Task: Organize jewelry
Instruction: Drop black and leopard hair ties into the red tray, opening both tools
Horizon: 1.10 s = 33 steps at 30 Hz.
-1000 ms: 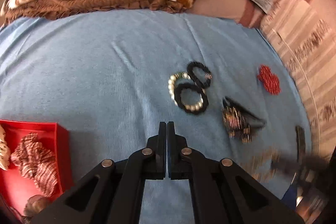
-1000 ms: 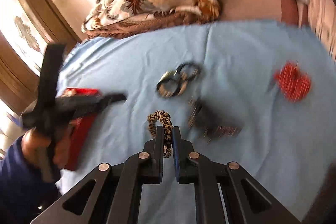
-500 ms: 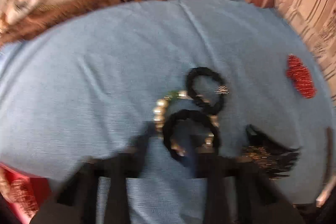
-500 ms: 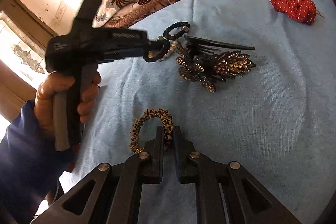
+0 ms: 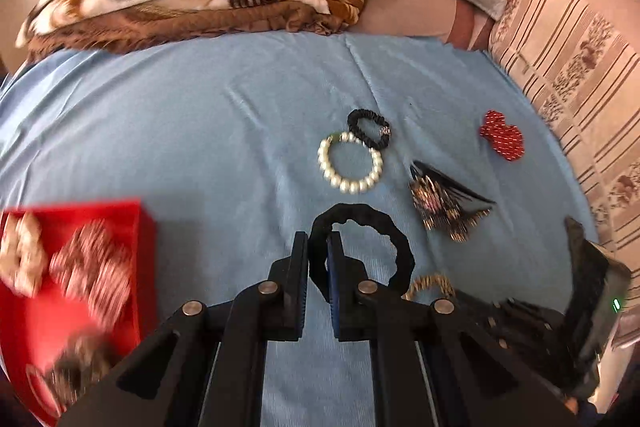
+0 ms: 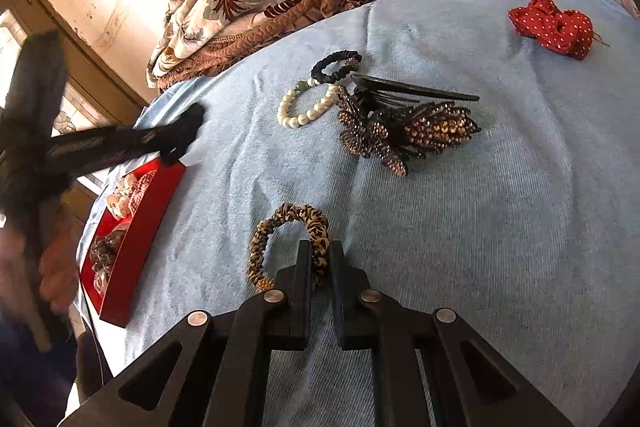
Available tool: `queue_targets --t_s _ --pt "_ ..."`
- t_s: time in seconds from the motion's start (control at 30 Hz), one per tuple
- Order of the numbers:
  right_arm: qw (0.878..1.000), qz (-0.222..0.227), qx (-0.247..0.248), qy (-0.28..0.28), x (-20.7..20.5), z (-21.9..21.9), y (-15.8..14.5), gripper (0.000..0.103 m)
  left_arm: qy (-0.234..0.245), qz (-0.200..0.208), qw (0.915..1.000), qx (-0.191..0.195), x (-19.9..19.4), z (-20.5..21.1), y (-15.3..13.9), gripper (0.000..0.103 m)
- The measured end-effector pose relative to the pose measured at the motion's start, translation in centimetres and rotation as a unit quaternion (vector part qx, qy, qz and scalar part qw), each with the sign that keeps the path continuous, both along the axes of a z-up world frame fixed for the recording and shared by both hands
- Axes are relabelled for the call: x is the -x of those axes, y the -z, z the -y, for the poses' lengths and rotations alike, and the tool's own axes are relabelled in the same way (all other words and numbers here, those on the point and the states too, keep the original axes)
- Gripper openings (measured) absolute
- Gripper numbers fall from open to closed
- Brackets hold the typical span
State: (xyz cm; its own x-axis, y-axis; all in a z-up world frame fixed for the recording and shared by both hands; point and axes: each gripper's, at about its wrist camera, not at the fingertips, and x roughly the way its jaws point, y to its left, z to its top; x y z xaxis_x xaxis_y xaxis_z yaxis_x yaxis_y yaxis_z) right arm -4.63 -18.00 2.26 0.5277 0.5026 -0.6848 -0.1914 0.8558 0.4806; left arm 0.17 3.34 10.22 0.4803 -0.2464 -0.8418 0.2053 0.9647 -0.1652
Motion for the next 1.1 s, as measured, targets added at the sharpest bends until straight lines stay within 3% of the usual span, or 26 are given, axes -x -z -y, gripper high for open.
queue_targets --t_s 0.27,0.53,0.7,0.9,1.1 --pt "1.0 0.018 -0.004 0.007 3.2 -0.9 -2.4 0.009 -0.039 0.03 0.9988 0.005 6.3 -3.9 -1.9 0.009" --pt "0.999 0.038 0.007 -0.024 4.6 -4.3 -6.6 0.009 -0.116 0.06 0.9914 -0.005 10.2 -11.7 -3.8 0.009" --pt "0.996 0.061 0.024 -0.065 5.1 -8.6 -9.7 0.009 -0.179 0.065 0.9813 -0.025 12.0 -17.8 -3.8 0.009" --pt "0.99 0.066 0.037 -0.119 4.9 -15.2 -11.3 0.009 -0.243 0.064 0.9673 -0.034 14.2 -23.9 -3.3 0.009" --pt "0.981 0.077 0.058 -0.17 3.8 -22.4 -12.5 0.009 -0.255 0.058 0.9649 -0.024 14.3 -26.6 -2.6 0.009"
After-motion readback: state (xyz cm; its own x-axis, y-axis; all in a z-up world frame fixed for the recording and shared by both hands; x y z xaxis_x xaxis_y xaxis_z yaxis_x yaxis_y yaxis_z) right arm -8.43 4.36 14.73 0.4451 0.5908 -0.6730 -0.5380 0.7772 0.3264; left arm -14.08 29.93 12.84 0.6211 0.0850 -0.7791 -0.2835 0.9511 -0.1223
